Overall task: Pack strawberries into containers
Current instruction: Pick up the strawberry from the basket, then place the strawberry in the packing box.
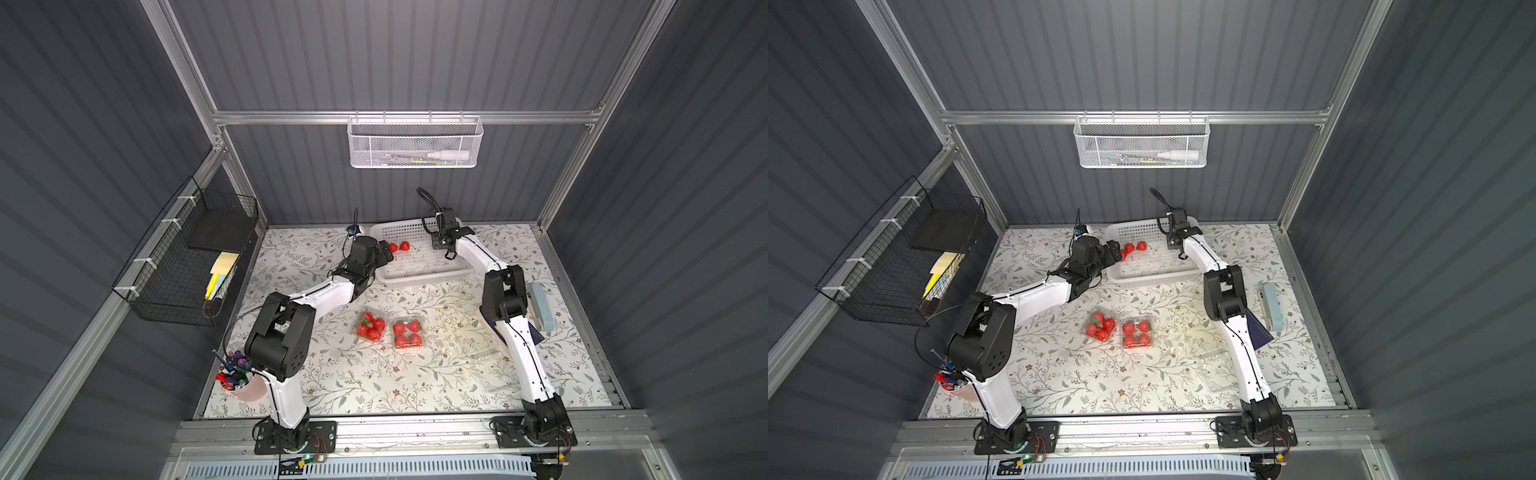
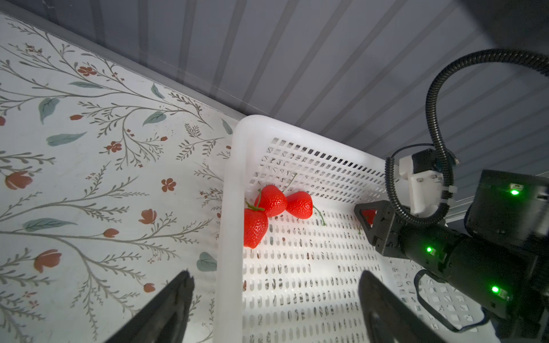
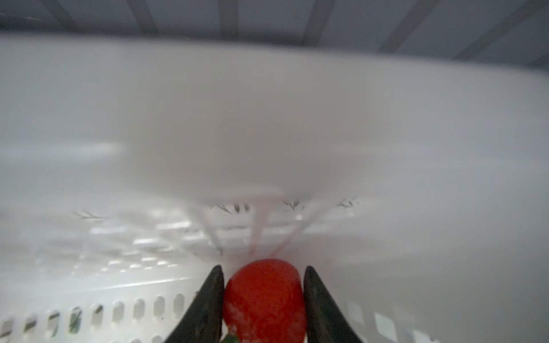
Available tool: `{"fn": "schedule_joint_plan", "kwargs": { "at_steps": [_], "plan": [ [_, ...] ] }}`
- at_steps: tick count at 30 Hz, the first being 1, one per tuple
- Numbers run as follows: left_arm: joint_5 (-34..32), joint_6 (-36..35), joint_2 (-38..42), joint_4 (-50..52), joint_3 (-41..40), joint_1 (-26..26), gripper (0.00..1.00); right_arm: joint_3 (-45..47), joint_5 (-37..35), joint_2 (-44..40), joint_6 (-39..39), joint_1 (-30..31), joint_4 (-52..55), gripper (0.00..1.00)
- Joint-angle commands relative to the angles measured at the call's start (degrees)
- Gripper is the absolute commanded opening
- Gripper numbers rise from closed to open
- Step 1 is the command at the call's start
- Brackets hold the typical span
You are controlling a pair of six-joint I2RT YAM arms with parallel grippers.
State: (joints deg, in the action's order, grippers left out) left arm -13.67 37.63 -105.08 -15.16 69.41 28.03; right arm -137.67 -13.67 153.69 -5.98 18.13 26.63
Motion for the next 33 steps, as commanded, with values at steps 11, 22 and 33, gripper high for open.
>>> {"fn": "schedule_joint_plan", "kwargs": {
  "at_steps": [11, 22, 33],
  "plan": [
    [1.9, -1.3, 4.1, -1.5, -2.4, -0.1, 0.89, 24.4, 5.9, -24.2, -4.1, 0.1, -7.8, 0.19],
    [5.1, -2.4, 7.5, -5.0, -8.1, -0.1, 0.87, 61.1, 4.7, -58.6, -14.5, 4.1, 2.8, 0.14],
    [7.6, -2.5, 9.2, -6.5, -9.6, 0.0, 0.87, 87.4, 5.6, -85.2, -31.7, 11.2, 25.7, 0.16]
  ]
}}
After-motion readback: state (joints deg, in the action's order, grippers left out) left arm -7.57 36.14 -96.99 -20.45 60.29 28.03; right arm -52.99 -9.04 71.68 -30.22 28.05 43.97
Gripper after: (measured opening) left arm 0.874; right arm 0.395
